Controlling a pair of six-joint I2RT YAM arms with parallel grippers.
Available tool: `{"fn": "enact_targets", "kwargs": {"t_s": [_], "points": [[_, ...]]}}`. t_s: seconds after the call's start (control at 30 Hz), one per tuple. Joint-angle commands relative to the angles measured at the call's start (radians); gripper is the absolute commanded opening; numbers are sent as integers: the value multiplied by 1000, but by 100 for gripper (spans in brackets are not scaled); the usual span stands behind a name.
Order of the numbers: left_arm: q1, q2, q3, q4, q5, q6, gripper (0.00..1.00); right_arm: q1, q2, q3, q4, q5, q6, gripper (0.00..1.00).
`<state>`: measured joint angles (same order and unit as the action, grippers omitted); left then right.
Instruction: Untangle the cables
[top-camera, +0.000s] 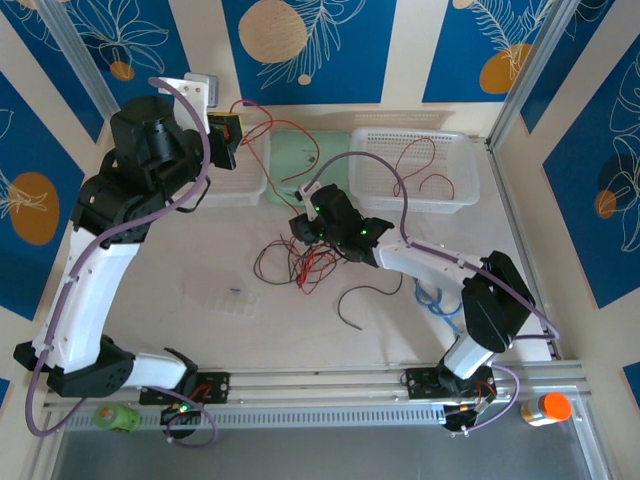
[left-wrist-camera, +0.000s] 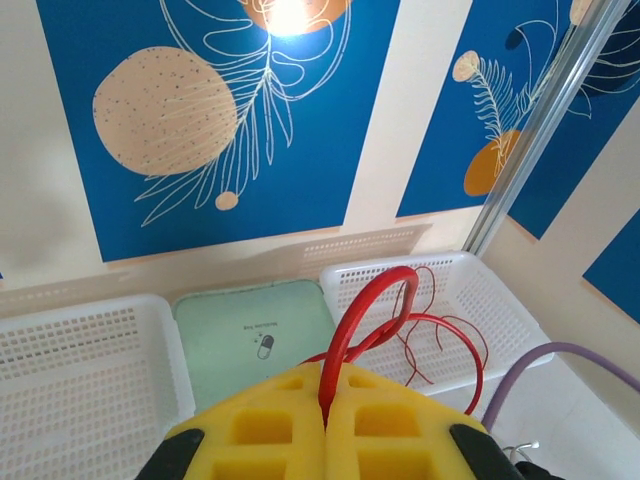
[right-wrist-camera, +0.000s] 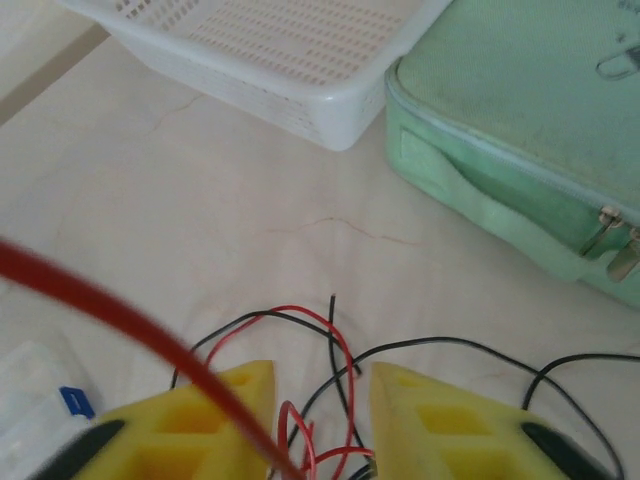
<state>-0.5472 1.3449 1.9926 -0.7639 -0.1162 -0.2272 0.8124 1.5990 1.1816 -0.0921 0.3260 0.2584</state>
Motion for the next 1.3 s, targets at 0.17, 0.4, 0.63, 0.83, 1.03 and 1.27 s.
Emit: {"fn": "enact_targets", "kwargs": {"t_s": [0.17, 0.4, 0.63, 0.83, 1.03, 1.27], "points": [[3, 45, 22, 22, -14, 11, 3, 40, -199, -27, -32, 32, -8, 0], [3, 100, -48, 41, 66, -29, 1, 29, -335, -23, -61, -78, 18, 0], [-5, 132, -165, 61, 154, -68, 0, 21, -355, -20, -29, -142, 70, 0], [-29, 155, -222, 34, 269, -66, 0, 22, -345, -4, 5, -73, 61, 0], [-62, 201, -162, -129, 327, 5, 0, 21, -334, 6, 15, 7, -18, 0], [-88, 239, -78, -314, 269, 49, 0, 22, -324, -22, 32, 130, -88, 0]]}}
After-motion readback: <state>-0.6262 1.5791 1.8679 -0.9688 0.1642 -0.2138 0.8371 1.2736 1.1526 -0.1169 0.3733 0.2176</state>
